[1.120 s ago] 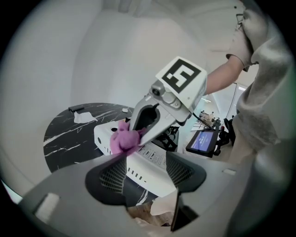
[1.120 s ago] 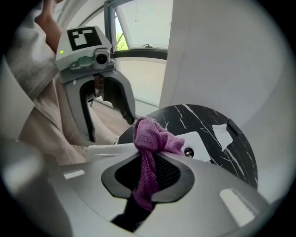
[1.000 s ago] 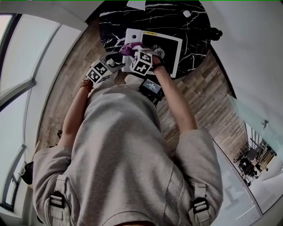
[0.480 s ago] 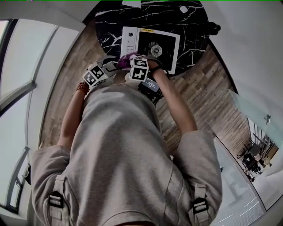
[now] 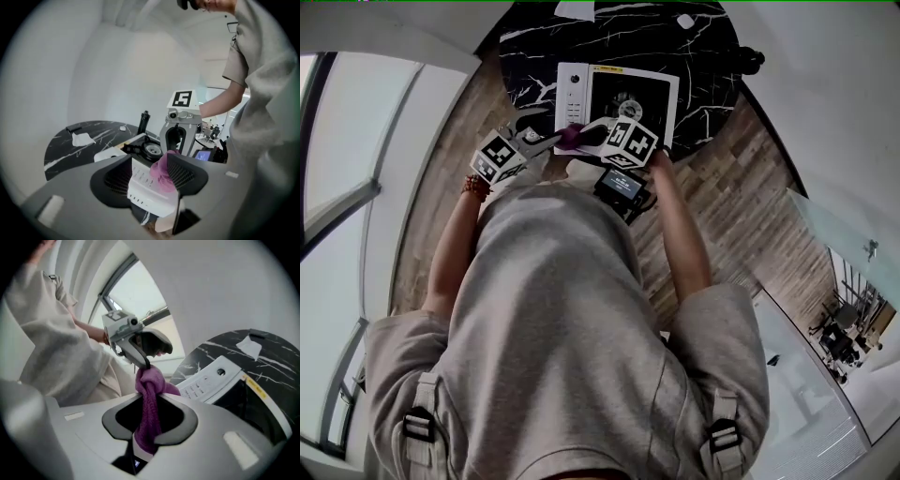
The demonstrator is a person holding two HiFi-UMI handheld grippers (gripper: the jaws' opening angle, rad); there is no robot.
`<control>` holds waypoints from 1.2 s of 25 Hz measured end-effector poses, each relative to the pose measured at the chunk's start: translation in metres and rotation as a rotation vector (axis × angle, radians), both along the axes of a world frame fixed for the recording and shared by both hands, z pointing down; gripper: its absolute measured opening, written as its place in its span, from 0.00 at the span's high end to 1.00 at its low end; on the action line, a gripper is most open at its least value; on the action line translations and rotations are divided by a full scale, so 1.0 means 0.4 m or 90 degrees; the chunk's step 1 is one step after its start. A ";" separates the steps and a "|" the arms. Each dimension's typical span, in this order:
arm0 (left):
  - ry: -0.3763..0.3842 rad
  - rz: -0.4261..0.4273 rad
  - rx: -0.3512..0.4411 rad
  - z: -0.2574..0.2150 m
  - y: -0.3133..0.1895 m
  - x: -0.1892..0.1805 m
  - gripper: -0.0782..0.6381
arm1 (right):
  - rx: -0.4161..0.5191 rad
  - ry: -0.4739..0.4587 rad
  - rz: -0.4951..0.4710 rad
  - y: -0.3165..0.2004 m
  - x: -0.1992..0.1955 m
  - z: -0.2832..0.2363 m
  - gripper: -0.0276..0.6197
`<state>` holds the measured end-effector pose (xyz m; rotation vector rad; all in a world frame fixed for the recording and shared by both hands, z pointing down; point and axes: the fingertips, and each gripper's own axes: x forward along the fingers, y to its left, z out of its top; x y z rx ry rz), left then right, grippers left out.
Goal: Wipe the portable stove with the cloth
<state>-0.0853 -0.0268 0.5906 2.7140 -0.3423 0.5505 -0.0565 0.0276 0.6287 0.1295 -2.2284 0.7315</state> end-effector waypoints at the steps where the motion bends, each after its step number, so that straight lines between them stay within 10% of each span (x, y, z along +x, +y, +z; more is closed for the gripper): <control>1: 0.012 -0.020 0.012 -0.022 -0.020 0.003 0.58 | 0.017 -0.026 0.039 -0.025 0.014 -0.027 0.82; 9: 0.064 -0.072 0.177 -0.187 -0.134 0.106 0.67 | 0.288 -0.136 0.274 -0.151 0.155 -0.282 0.80; 16: 0.102 -0.061 0.220 -0.300 -0.147 0.243 0.80 | 0.494 -0.089 0.453 -0.206 0.297 -0.408 0.81; 22: 0.039 -0.049 0.231 -0.235 -0.156 0.306 0.88 | 0.520 -0.049 0.617 -0.236 0.431 -0.404 0.84; 30: 0.010 -0.044 0.215 -0.190 -0.151 0.316 0.88 | 0.519 -0.042 0.639 -0.237 0.475 -0.394 0.84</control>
